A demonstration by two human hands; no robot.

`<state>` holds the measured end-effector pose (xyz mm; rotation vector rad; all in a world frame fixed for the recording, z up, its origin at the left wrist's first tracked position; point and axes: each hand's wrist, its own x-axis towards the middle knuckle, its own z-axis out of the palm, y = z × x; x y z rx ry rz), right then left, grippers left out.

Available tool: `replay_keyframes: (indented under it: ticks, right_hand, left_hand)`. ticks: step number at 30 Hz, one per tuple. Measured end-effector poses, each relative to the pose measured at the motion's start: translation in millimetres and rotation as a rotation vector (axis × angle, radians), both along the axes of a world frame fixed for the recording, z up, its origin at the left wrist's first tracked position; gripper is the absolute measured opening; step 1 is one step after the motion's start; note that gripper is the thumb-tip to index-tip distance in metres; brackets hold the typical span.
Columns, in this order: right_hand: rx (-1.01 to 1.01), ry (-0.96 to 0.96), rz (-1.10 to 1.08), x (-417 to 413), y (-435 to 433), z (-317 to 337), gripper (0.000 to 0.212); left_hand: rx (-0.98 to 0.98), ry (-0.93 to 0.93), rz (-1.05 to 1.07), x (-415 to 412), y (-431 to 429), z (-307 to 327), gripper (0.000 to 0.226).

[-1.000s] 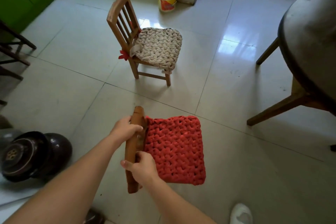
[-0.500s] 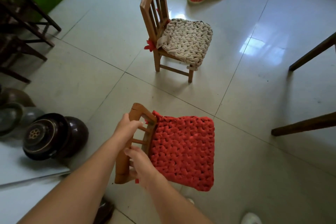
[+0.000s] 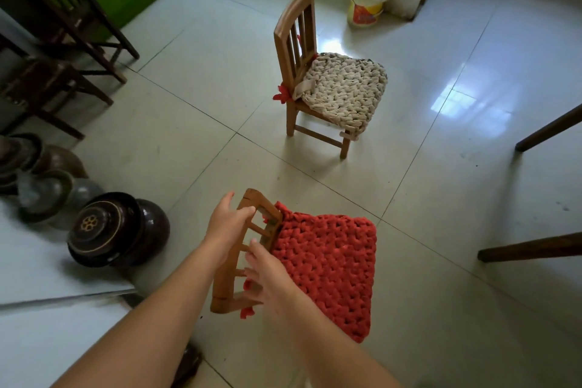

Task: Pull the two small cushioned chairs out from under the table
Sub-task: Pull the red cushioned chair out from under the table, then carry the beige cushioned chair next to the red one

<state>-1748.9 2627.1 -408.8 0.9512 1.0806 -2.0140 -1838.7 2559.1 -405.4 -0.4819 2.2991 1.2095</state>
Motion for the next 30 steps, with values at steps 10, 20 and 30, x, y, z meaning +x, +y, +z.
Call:
replay_keyframes:
  ticks: [10, 20, 30]
  right_hand:
    - [0.101, 0.217, -0.109, -8, 133, 98, 0.05]
    - [0.24, 0.338, -0.054, -7, 311, 211, 0.04]
    - [0.303, 0.411, 0.104, -42, 442, 266, 0.035]
  left_hand:
    - [0.182, 0.063, 0.036, 2, 68, 110, 0.052]
    - [0.322, 0.109, 0.087, -6, 206, 205, 0.045]
    - [0.456, 0.144, 0.167, -30, 320, 254, 0.036]
